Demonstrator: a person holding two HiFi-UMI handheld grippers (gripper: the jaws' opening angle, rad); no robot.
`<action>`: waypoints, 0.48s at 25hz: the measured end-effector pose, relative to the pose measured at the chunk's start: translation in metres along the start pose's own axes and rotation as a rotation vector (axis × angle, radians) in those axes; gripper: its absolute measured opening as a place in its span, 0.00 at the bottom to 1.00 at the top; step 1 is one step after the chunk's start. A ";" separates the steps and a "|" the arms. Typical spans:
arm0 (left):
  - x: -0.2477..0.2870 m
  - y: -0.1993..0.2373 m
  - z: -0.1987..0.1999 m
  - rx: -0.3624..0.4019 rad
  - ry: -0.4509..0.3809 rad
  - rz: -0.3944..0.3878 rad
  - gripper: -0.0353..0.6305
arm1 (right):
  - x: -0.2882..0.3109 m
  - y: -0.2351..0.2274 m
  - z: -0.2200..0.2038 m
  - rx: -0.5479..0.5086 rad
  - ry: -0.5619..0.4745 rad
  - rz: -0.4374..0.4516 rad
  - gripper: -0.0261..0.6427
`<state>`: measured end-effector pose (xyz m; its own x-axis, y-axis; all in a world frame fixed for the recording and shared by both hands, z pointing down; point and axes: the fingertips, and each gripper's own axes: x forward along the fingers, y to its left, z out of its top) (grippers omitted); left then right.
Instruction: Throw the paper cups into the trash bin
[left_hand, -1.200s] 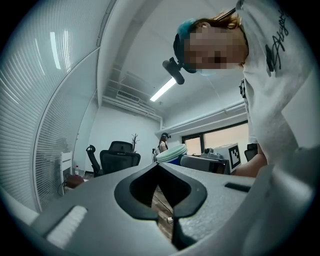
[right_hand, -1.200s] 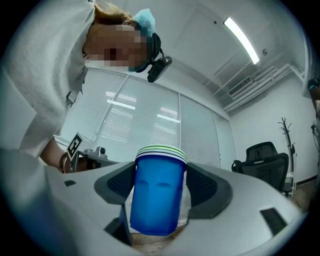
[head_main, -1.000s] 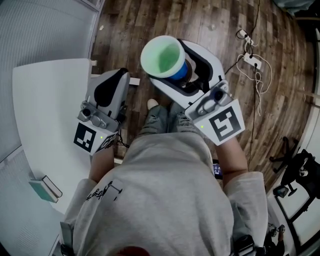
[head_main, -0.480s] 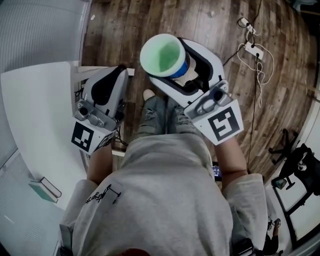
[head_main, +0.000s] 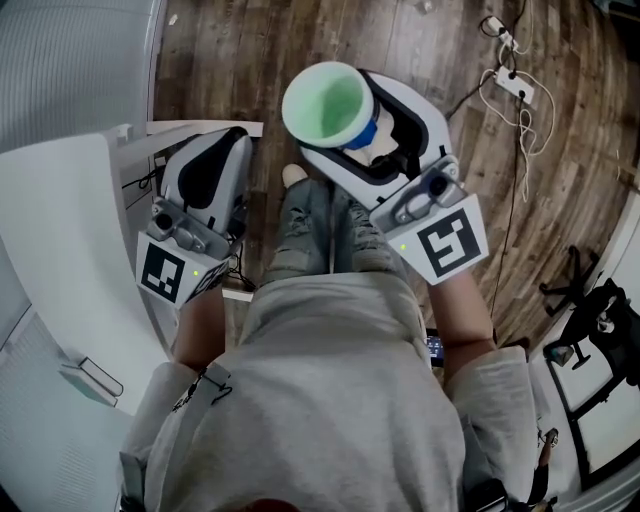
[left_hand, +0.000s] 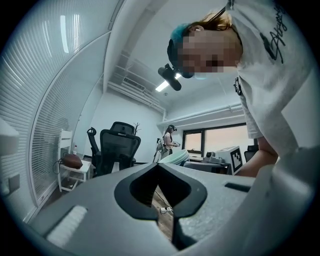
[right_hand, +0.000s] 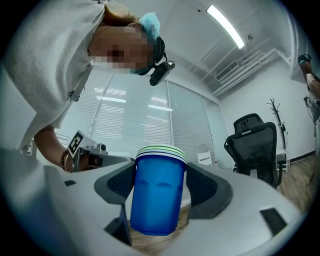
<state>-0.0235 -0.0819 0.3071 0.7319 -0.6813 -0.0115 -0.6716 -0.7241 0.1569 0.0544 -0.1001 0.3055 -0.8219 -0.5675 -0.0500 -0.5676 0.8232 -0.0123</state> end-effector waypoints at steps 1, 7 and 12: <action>0.001 0.001 -0.003 -0.005 0.003 0.002 0.04 | -0.001 0.000 -0.004 0.006 0.005 -0.001 0.48; 0.008 0.004 -0.018 -0.015 0.014 0.012 0.04 | -0.002 -0.003 -0.028 0.027 0.032 0.010 0.48; 0.000 0.012 -0.043 -0.039 0.023 0.024 0.04 | 0.000 -0.001 -0.061 0.051 0.072 0.017 0.48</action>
<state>-0.0264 -0.0864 0.3516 0.7182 -0.6957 0.0158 -0.6845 -0.7022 0.1957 0.0521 -0.1015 0.3667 -0.8339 -0.5514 0.0209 -0.5516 0.8317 -0.0633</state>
